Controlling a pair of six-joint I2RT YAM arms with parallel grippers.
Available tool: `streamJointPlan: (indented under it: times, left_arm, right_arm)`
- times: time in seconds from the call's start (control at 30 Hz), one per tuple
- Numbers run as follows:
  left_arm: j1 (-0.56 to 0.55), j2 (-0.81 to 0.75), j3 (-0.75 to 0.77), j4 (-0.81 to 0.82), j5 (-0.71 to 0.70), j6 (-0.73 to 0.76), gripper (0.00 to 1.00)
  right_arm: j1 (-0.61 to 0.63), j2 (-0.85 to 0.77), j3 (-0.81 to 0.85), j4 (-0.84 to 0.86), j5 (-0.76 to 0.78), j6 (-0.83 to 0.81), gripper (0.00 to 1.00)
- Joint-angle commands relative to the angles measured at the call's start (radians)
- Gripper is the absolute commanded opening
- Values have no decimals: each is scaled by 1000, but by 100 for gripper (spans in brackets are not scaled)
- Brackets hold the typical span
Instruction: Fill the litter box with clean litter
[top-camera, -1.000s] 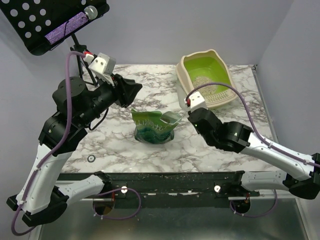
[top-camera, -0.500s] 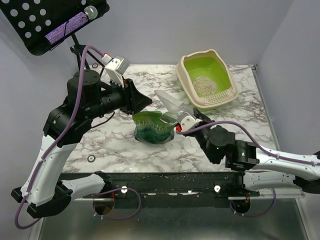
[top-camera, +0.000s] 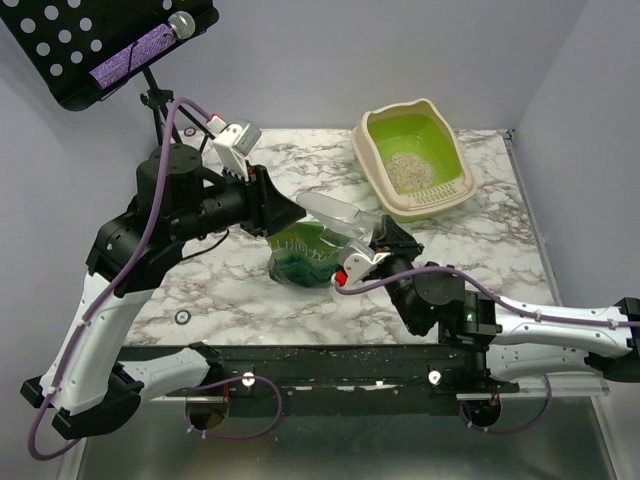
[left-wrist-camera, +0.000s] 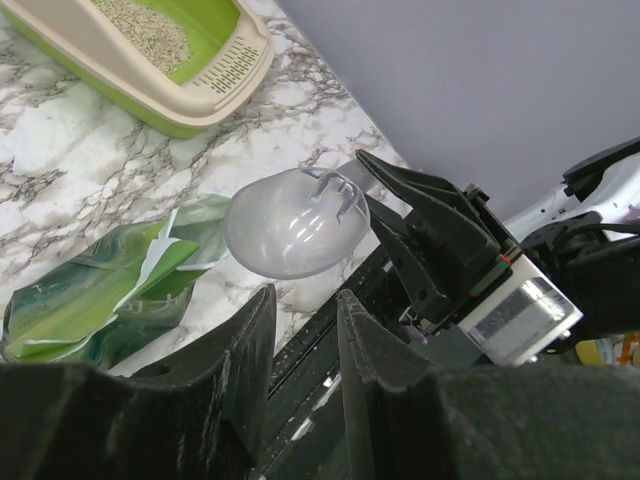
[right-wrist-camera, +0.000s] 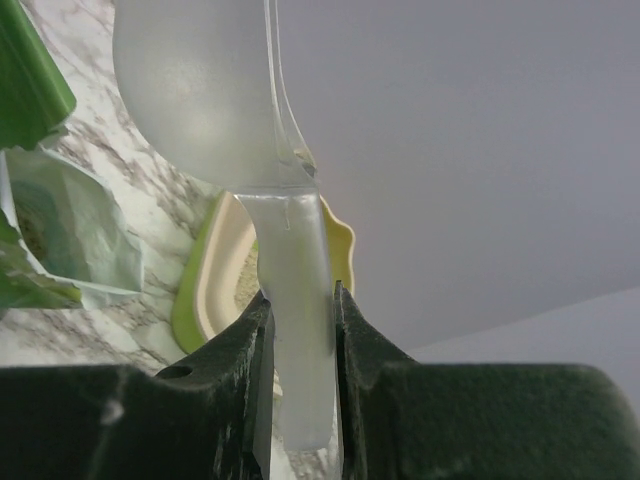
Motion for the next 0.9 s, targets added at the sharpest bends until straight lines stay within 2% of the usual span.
streamJointPlan:
  times: [0.0,0.07,0.27,0.57,0.7,0.87]
  left_arm:
    - [-2,-33,19,-17,39,-29,40]
    - [-2,-34,22,-22,37,-32,40]
    - [0,-28,15,-40,31,-16,40]
    - [0,-17,15,-53,16,6,41]
    - [3,-8,28,-51,20,8,42]
    - [6,-7,38,-40,45,-3,42]
  right_arm:
    - [14,-19,-82,260,65,-219,0]
    - [26,-35,-137,412,58,-322,0]
    - [57,-40,-202,586,65,-489,0]
    - [94,23,-297,1061,55,-879,0]
    - [112,49,-314,1184,39,-992,0]
    - [132,66,-316,1249,22,-1048,0]
